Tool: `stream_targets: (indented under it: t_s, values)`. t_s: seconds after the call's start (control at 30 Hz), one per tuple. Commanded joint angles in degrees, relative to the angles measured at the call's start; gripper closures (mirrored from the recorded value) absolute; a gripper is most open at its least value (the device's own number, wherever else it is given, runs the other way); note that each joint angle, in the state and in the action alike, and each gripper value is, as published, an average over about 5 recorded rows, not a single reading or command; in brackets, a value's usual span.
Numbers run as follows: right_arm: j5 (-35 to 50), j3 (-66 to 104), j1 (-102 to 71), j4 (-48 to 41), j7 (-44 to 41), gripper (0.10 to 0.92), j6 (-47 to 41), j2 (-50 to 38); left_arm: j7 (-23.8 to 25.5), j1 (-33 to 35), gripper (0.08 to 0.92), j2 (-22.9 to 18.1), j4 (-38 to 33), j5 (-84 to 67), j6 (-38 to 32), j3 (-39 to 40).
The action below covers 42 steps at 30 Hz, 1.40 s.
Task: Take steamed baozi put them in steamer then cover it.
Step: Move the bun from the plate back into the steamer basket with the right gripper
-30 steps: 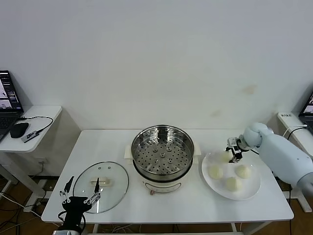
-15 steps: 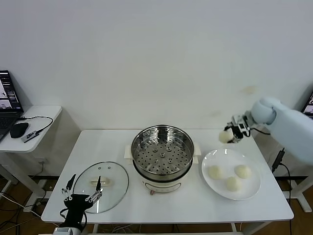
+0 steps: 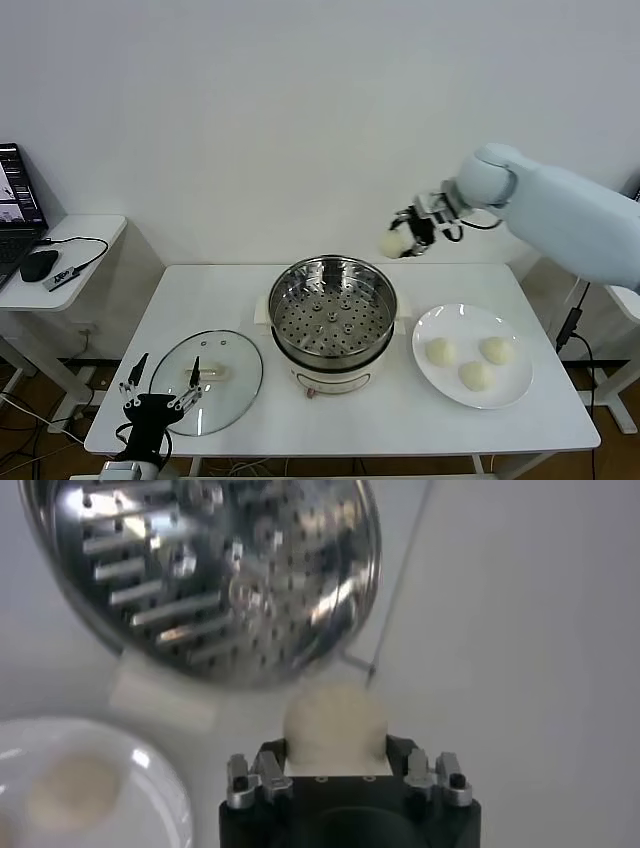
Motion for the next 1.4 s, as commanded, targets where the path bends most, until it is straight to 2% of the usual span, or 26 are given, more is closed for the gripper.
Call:
stream_targets:
  t_s: [0.03, 0.43, 0.9, 1.07, 1.3, 1.4]
  values:
    - [2.29, -9.50, 4.53, 0.92, 1.91, 0.406, 6.71, 12.62, 0.04, 0.00, 0.177, -0.15, -0.56, -0.39, 0.04, -0.73]
    - [-20.68, -9.88, -3.85, -9.99, 5.69, 0.406, 22.92, 19.03, 0.21, 1.14, 0.177, -1.26, -2.37, -0.19, 0.24, -1.73]
    - [-32.34, -7.42, -7.34, -17.55, 11.00, 0.398, 31.56, 21.54, 0.41, 0.72, 0.177, -1.19, -2.16, -0.02, 0.41, -1.49]
    - [-32.62, -6.67, -7.85, -19.17, 11.93, 0.386, 32.43, 22.51, 0.46, 0.81, 0.177, -1.13, -2.33, -0.03, 0.40, -1.51]
    - [-30.31, -7.11, -7.78, -18.60, 12.52, 0.226, 32.44, 22.67, 0.52, 0.95, 0.177, -1.28, -2.50, 0.02, 0.38, -1.47]
    - [-28.60, -7.26, -6.52, -17.13, 11.80, 0.206, 32.14, 21.79, 0.55, 1.05, 0.177, -1.31, -2.61, 0.09, 0.39, -1.43]
